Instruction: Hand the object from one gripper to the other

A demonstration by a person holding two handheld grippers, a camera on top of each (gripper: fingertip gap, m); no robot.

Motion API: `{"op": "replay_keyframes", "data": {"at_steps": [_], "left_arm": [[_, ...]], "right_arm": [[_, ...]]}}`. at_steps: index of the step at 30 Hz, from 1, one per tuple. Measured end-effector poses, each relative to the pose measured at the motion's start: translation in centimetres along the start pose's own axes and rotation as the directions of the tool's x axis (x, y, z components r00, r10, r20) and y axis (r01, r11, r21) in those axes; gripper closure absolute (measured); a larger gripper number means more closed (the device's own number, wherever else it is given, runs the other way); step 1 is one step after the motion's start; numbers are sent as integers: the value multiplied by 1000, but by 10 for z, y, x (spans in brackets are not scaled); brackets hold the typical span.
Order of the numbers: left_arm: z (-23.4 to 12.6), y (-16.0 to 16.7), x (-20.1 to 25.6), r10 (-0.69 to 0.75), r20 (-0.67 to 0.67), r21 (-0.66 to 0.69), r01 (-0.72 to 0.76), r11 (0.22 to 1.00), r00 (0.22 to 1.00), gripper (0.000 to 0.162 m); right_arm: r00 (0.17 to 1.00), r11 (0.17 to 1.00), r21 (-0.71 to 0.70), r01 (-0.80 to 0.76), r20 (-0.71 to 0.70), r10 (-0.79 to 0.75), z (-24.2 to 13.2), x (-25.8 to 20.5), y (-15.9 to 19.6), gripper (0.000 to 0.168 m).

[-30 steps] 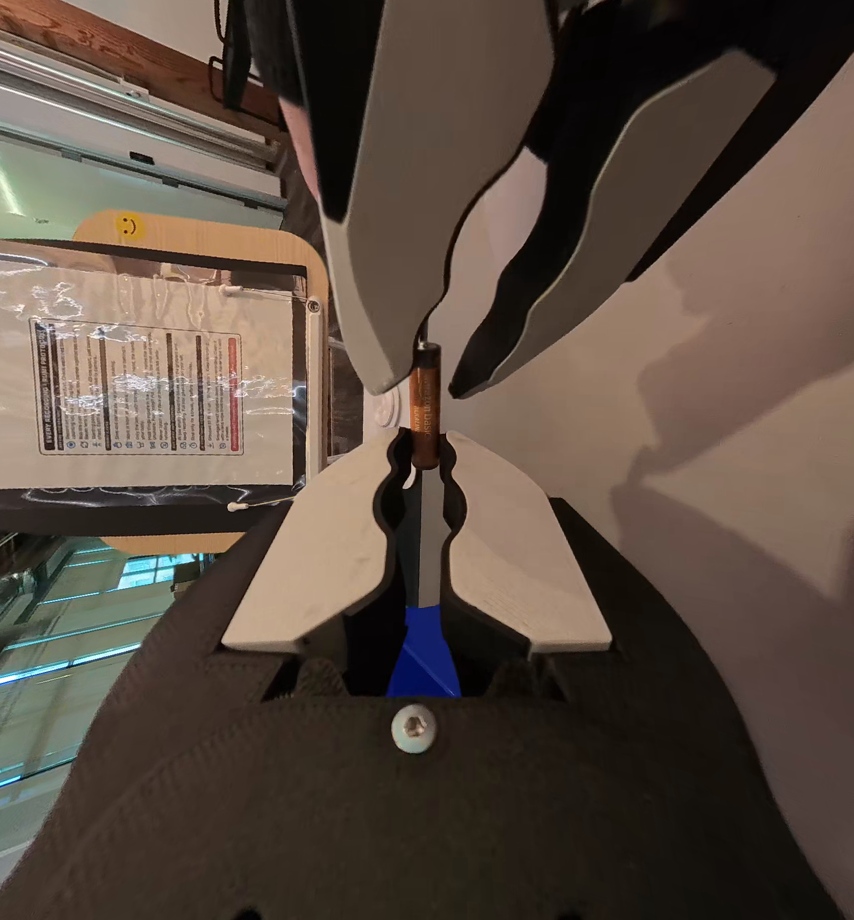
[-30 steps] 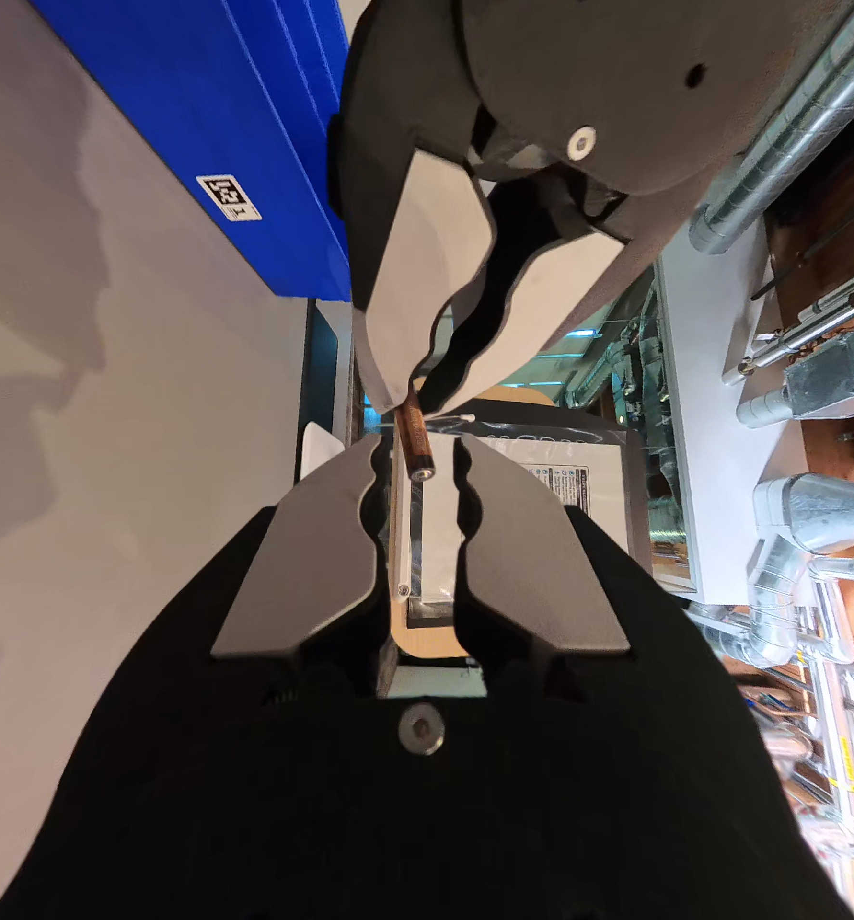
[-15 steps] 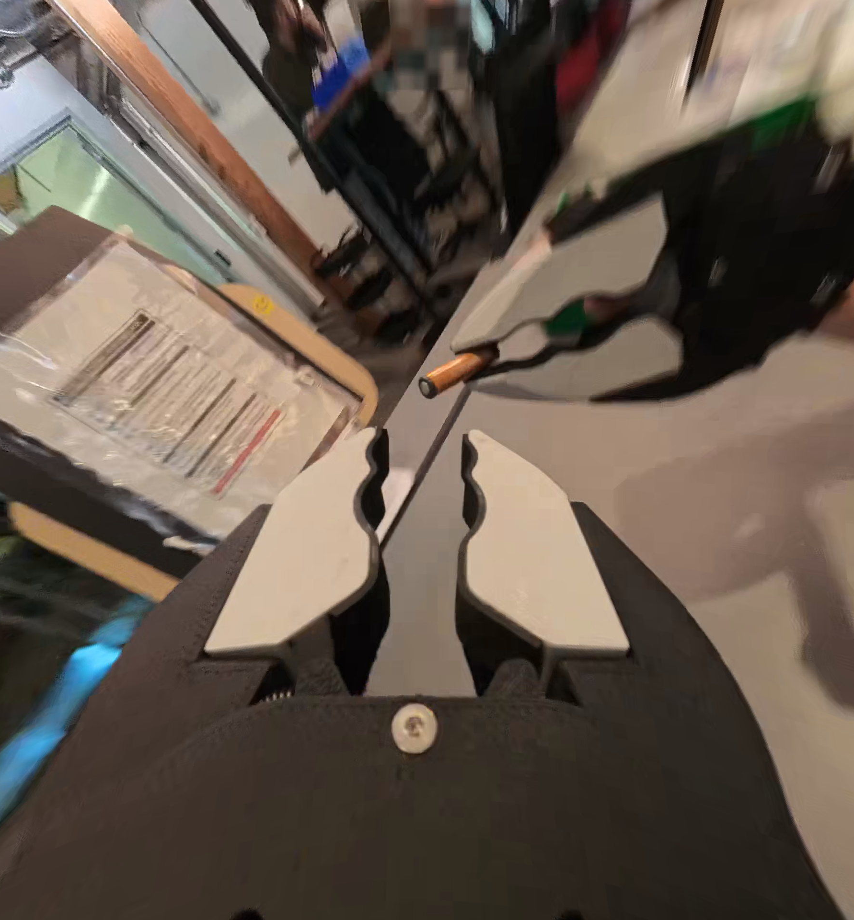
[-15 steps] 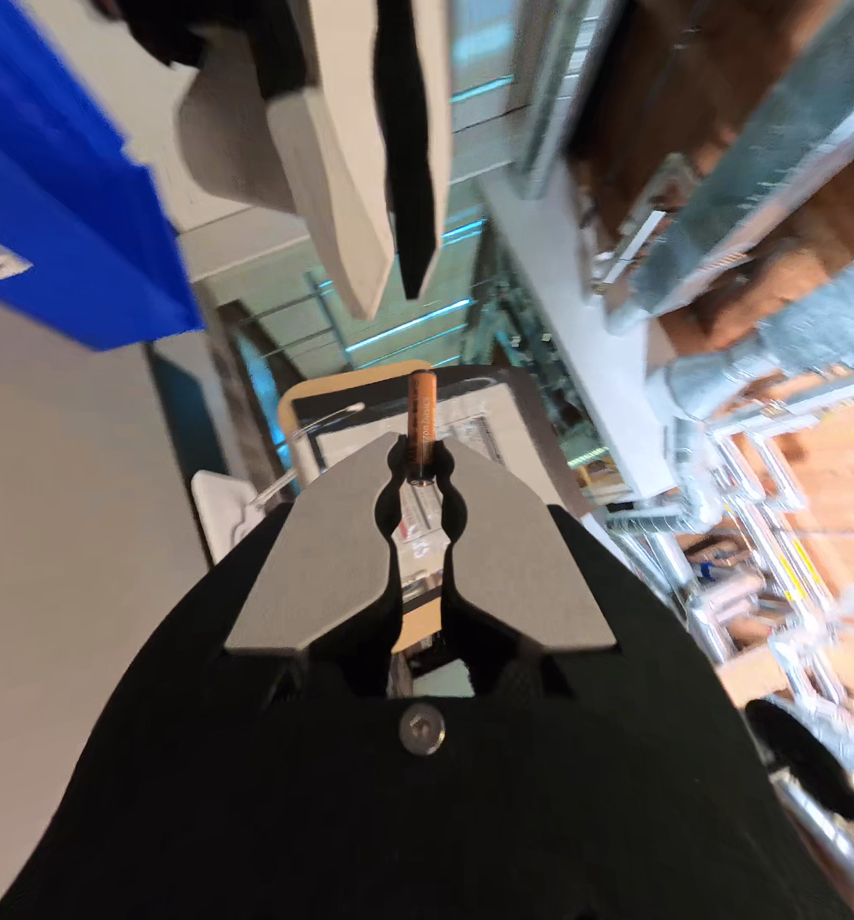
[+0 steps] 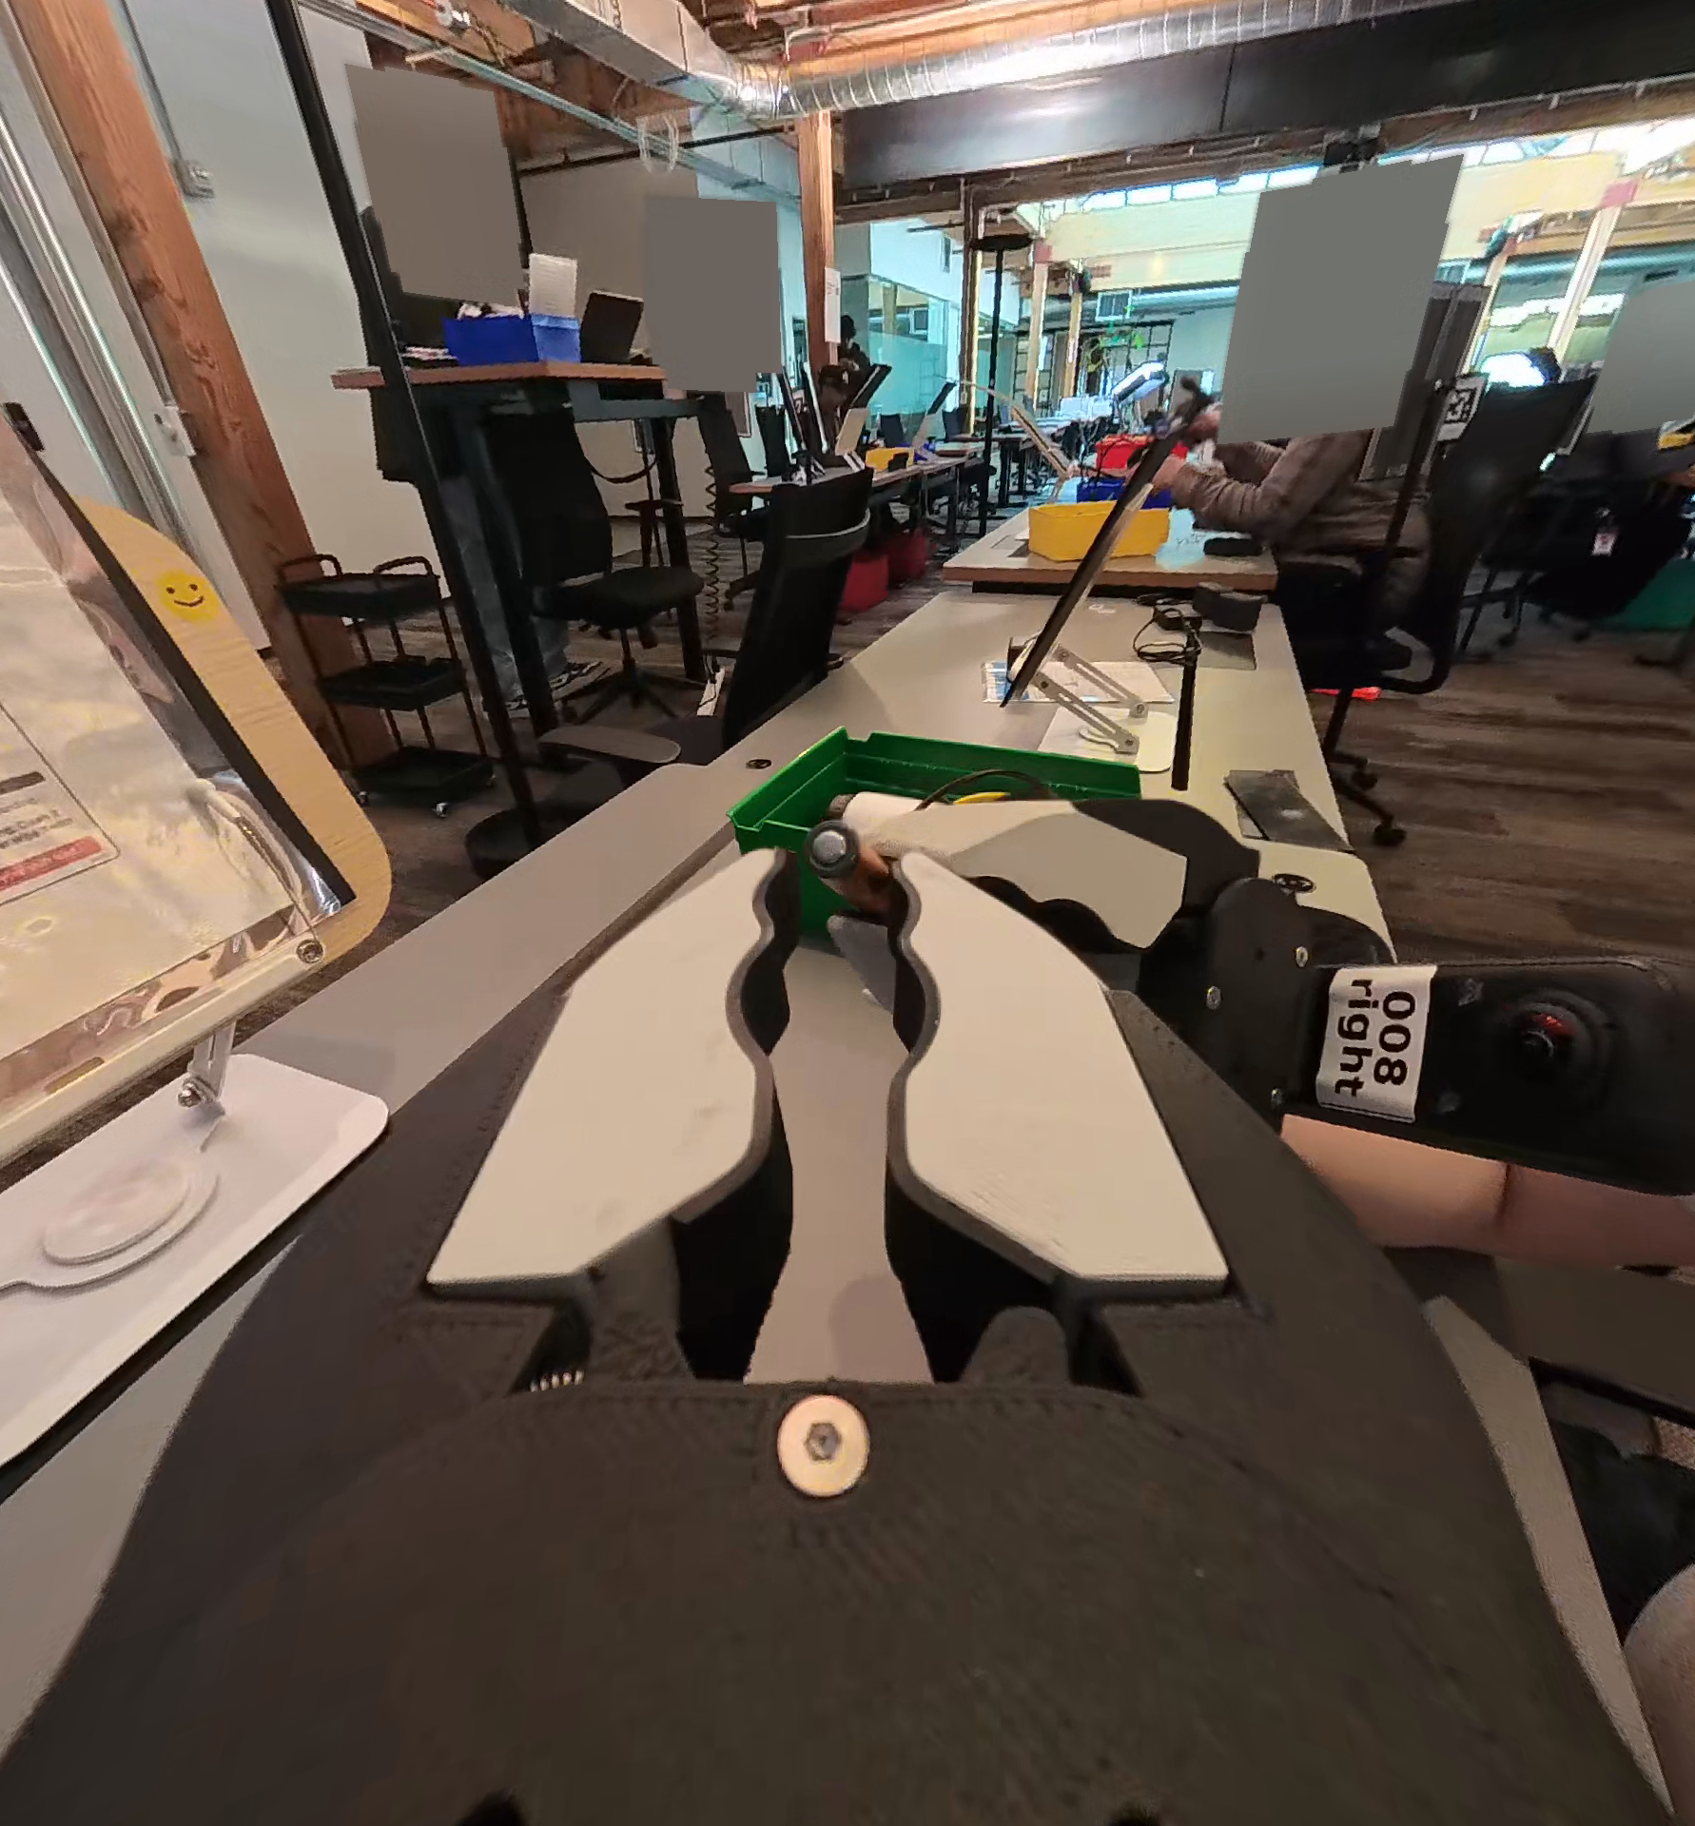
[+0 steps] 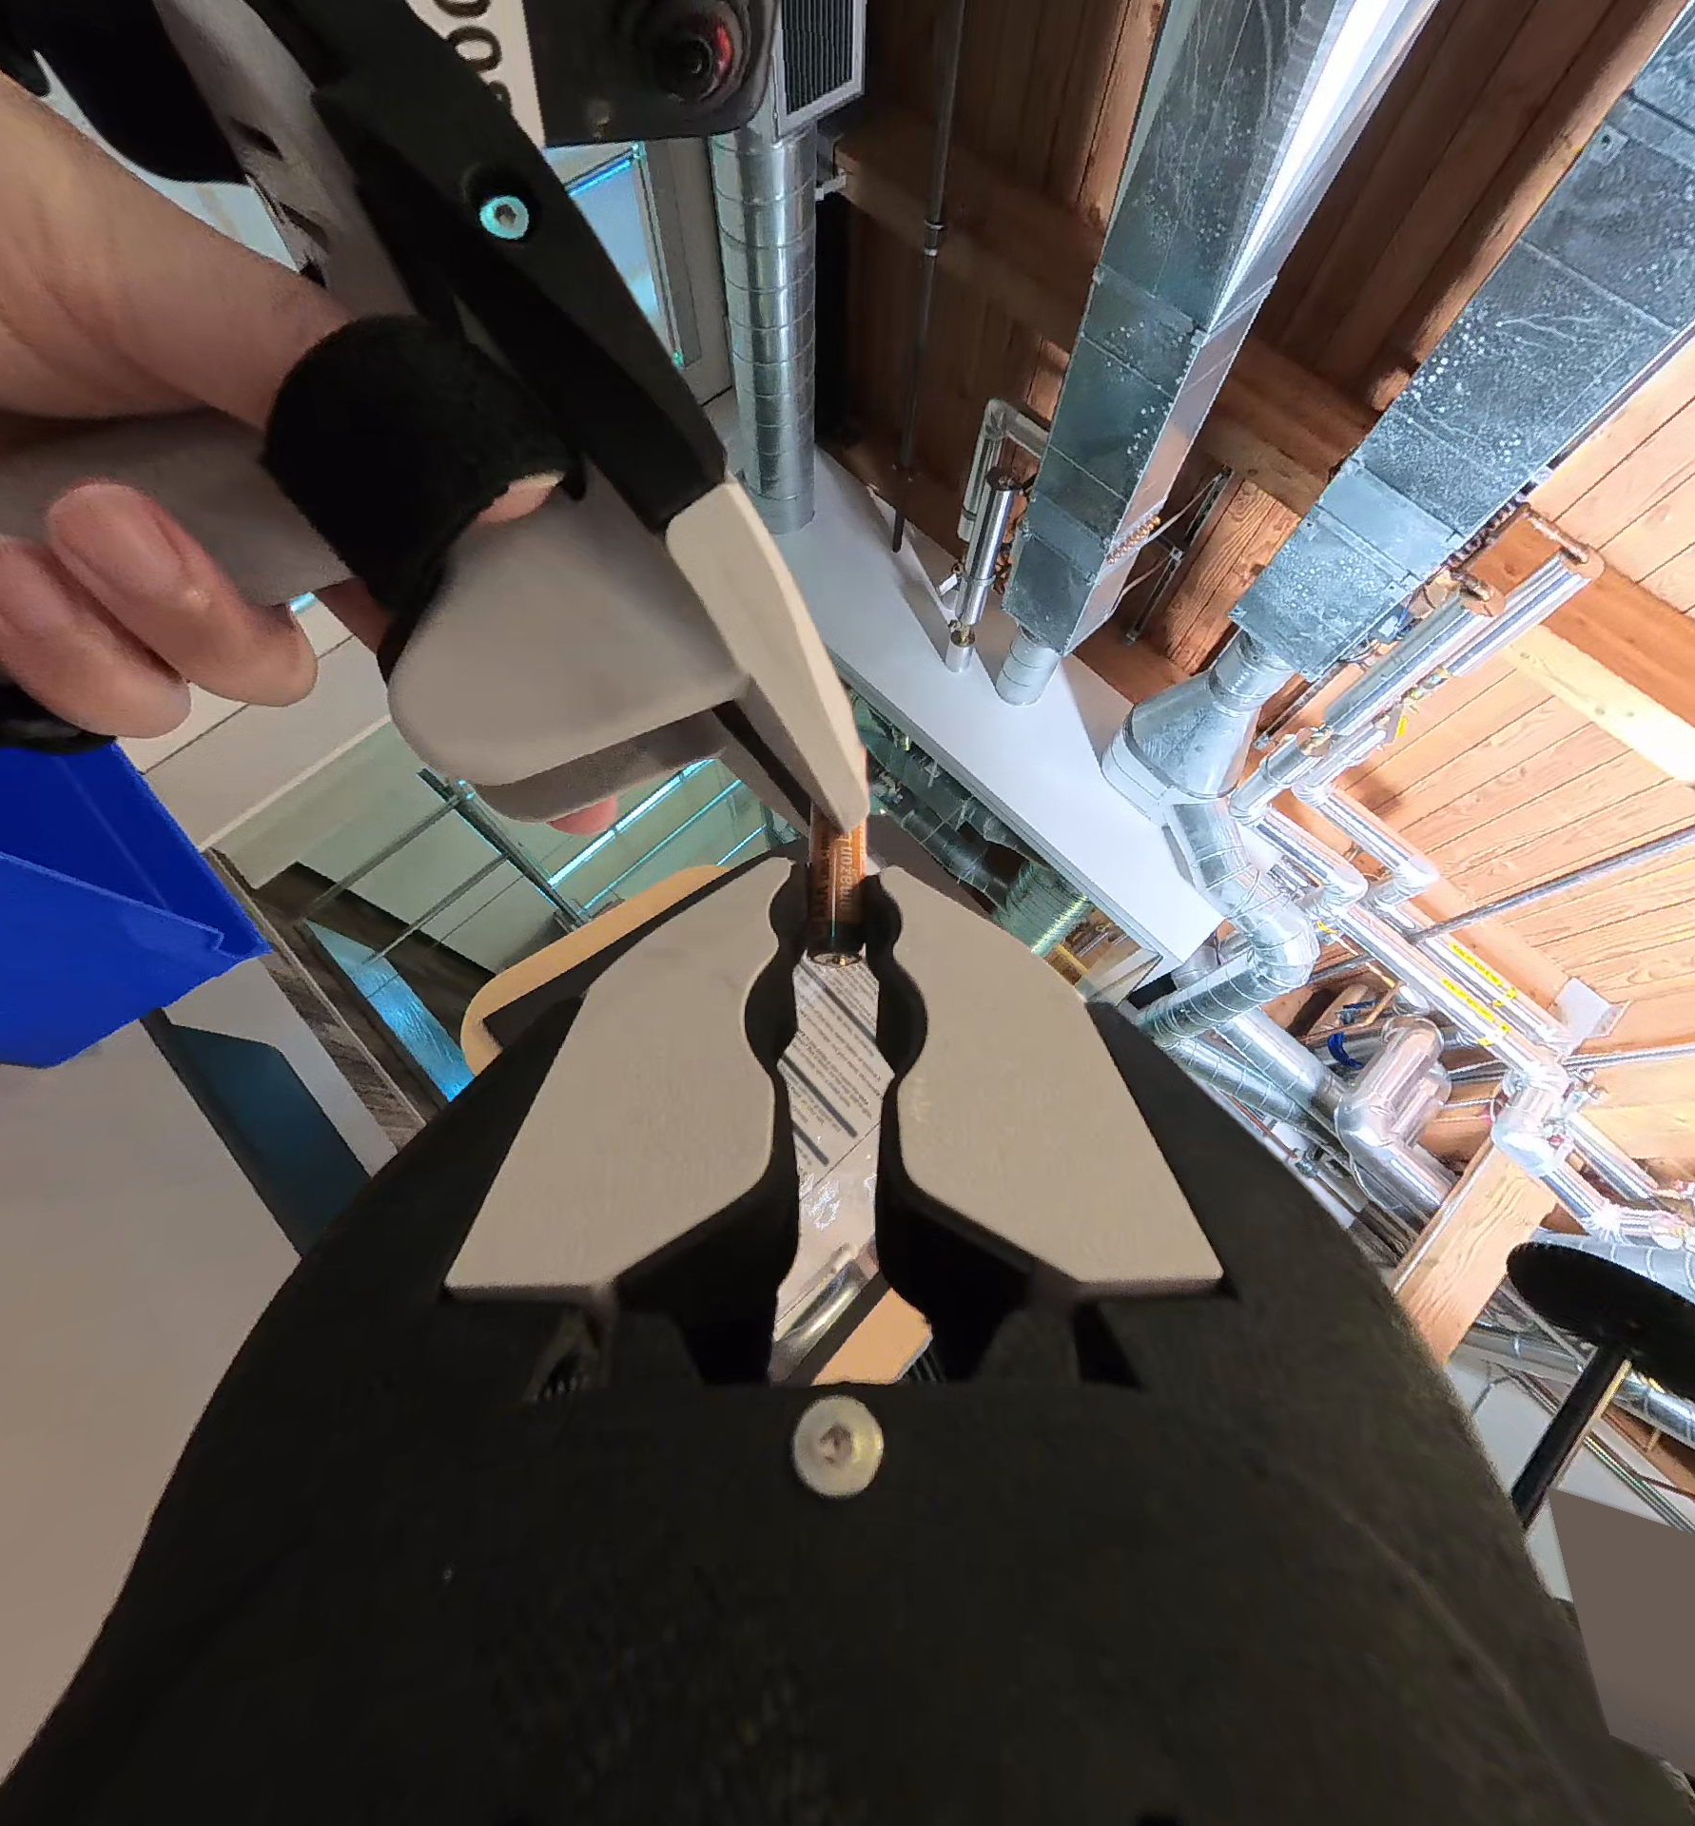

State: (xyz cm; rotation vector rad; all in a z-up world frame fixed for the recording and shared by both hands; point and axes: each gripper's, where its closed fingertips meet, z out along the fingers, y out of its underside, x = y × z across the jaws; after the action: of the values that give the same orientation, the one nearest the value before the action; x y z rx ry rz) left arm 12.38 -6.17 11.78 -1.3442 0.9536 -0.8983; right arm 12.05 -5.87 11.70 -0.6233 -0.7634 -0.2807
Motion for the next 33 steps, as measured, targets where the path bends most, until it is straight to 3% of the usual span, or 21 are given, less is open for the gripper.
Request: {"op": "replay_keyframes", "data": {"at_steps": [7,11,13,15,17,19,21,23,27,33], "left_arm": [[4,3,0,44,-22,17,-43,999,999,151],[-1,3,-21,200,136,-6,-201,980,970,152],[-9,0,-38,346,267,-59,-343,937,899,152],[-19,-3,-54,518,392,-157,-500,852,760,152],[-26,-3,-65,710,455,-311,-651,692,537,152],[-23,0,-62,846,421,-419,-757,501,327,152],[-12,9,-51,901,361,-434,-813,390,240,152],[-1,16,-37,917,325,-398,-846,354,231,152],[11,22,-5,947,270,-300,-919,256,176,152],[12,21,9,955,249,-270,-936,226,159,152]], "right_arm": [[1000,1000,-1,4,21,-4,1,-3,7,156],[994,999,-30,28,110,-24,5,-13,17,146],[989,998,-55,0,150,8,6,-12,25,144],[957,986,-115,-122,252,147,7,-16,35,144],[835,891,-249,-378,323,445,10,-19,45,131],[525,633,-376,-676,358,773,11,-19,38,117],[188,355,-459,-815,369,910,9,-13,27,106],[21,235,-530,-815,378,925,3,-12,25,104],[-26,254,-590,-767,423,906,-7,-16,24,104],[-101,235,-610,-757,465,880,-14,-10,15,110]]}}
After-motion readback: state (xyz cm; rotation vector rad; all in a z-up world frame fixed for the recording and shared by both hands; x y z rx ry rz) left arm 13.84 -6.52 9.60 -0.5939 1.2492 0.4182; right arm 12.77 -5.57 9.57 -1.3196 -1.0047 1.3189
